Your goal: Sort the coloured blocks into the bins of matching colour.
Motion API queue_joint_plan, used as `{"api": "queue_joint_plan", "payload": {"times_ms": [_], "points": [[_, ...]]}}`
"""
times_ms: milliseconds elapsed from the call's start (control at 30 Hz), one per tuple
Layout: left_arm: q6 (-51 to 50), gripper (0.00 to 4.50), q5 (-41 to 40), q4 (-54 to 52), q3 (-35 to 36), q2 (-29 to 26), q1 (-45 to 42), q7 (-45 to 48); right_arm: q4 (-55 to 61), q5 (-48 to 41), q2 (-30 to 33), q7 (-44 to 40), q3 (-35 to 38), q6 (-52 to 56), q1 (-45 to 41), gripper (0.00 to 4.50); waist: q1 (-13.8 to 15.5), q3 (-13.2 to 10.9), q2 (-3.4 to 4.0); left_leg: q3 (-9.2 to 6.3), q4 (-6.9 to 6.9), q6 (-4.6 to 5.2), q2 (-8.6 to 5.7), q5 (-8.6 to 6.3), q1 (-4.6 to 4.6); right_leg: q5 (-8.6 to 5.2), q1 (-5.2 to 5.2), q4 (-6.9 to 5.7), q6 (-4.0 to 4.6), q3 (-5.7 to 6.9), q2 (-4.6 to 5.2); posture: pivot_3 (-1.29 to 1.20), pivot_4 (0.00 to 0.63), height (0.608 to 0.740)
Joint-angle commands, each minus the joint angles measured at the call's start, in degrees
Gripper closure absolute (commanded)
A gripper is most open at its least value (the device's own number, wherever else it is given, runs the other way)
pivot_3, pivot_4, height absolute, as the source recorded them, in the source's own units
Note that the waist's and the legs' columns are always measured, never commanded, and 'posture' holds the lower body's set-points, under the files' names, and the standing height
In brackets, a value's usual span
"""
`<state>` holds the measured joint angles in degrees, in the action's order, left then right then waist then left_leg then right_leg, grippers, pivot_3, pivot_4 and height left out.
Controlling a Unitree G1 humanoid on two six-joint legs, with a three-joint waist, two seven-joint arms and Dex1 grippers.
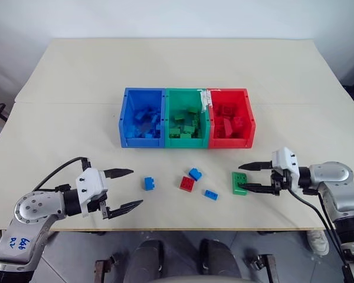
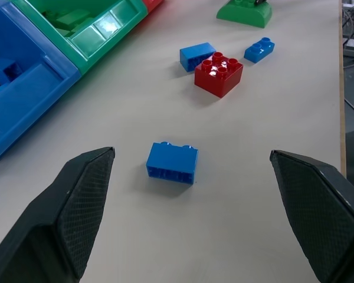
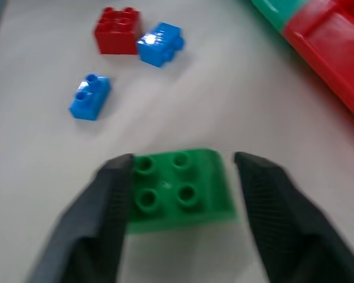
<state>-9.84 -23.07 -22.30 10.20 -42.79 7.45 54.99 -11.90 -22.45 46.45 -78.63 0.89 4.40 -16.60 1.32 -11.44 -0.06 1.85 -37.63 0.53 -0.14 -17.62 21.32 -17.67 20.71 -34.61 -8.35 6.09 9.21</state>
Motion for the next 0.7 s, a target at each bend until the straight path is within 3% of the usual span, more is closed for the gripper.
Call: {"api": "queue_joint_plan", "payload": {"times_ms": [33, 67, 333, 700], "points": [[0.79, 0.0, -0.01, -0.81, 0.31, 0.06, 0.03, -0.17, 8.2, -4.05, 1.77, 2.54, 3.51, 7.6, 3.69, 0.22, 0.11, 0.0, 0.0, -0.01, 0.0, 0.01, 0.01, -0.03, 0.01, 0.0, -0.01, 0.0, 0.0, 0.01, -0.01, 0.0, 0.15, 0.74], [0.8, 0.0, 0.06, -0.78, 0.2, 0.14, 0.02, -0.23, 9.68, -4.04, 1.55, 3.95, 4.01, 8.63, 4.74, 0.02, 0.12, 0.0, 0.0, -0.01, 0.01, 0.02, 0.03, -0.07, 0.02, 0.0, -0.02, -0.01, 0.0, 0.03, -0.03, 0.0, 0.15, 0.74], [0.99, 0.0, -0.06, 0.4, -0.46, -0.02, -0.88, 0.74, 24.11, -5.64, -4.56, 21.37, 8.04, 19.96, 15.27, 0.02, 0.13, 0.0, 0.0, 0.02, 0.02, 0.07, 0.06, -0.25, 0.09, 0.0, -0.01, 0.08, 0.0, 0.01, -0.08, 0.0, 0.15, 0.74], [0.77, 0.0, -0.09, 1.85, -0.41, -0.77, -2.88, 2.27, 25.29, 3.77, -10.17, 31.32, 3.94, 12.28, 22.17, 0.02, 0.06, 0.04, -0.06, 0.12, 0.0, 0.06, 0.19, -0.34, 0.01, 0.0, -0.02, 0.19, 0.0, -0.13, -0.28, 0.0, 0.15, 0.74]]}}
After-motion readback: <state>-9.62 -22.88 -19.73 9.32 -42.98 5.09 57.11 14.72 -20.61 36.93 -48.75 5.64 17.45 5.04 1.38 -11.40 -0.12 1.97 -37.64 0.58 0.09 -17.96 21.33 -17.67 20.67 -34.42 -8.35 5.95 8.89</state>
